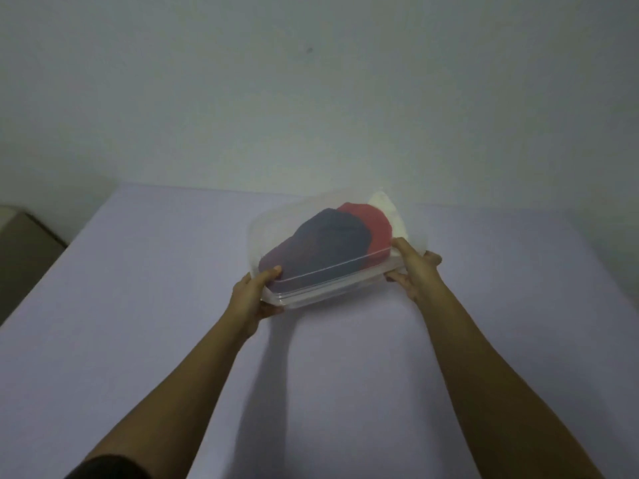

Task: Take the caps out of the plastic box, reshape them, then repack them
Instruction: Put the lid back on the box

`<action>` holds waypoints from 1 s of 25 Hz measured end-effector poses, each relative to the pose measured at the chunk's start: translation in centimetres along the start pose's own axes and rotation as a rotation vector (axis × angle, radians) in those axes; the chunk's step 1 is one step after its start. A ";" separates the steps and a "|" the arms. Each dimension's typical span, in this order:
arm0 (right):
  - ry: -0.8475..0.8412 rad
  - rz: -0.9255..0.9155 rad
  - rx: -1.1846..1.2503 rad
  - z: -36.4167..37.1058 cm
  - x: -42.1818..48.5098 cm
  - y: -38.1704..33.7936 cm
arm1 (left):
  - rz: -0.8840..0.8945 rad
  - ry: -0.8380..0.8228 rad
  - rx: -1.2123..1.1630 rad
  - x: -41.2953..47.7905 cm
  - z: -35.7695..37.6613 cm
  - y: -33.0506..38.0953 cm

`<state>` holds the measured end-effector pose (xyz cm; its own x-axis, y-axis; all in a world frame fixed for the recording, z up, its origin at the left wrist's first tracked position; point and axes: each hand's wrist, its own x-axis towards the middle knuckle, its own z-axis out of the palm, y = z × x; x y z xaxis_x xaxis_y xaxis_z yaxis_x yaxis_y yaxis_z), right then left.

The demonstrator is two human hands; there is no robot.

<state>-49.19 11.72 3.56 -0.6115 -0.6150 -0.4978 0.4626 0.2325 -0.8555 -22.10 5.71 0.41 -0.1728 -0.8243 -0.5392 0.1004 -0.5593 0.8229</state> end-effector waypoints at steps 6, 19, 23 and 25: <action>-0.005 0.002 0.028 -0.6 4.7 -1.7 | 0.062 -0.046 0.167 7.0 4.3 5.9; 0.052 0.045 -0.040 0.7 18.4 1.8 | -0.012 0.018 0.233 19.8 8.3 5.6; 0.069 0.033 -0.030 1.2 20.2 2.7 | -0.007 0.011 0.259 21.6 8.6 6.0; 0.052 0.013 -0.021 1.4 20.6 2.9 | 0.002 0.007 0.270 22.1 8.8 6.1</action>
<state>-59.55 -1.28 -8.98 -0.6383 -0.5723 -0.5149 0.4571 0.2564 -0.8516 -33.88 -15.17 -4.93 -0.1655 -0.8263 -0.5384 -0.1649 -0.5150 0.8412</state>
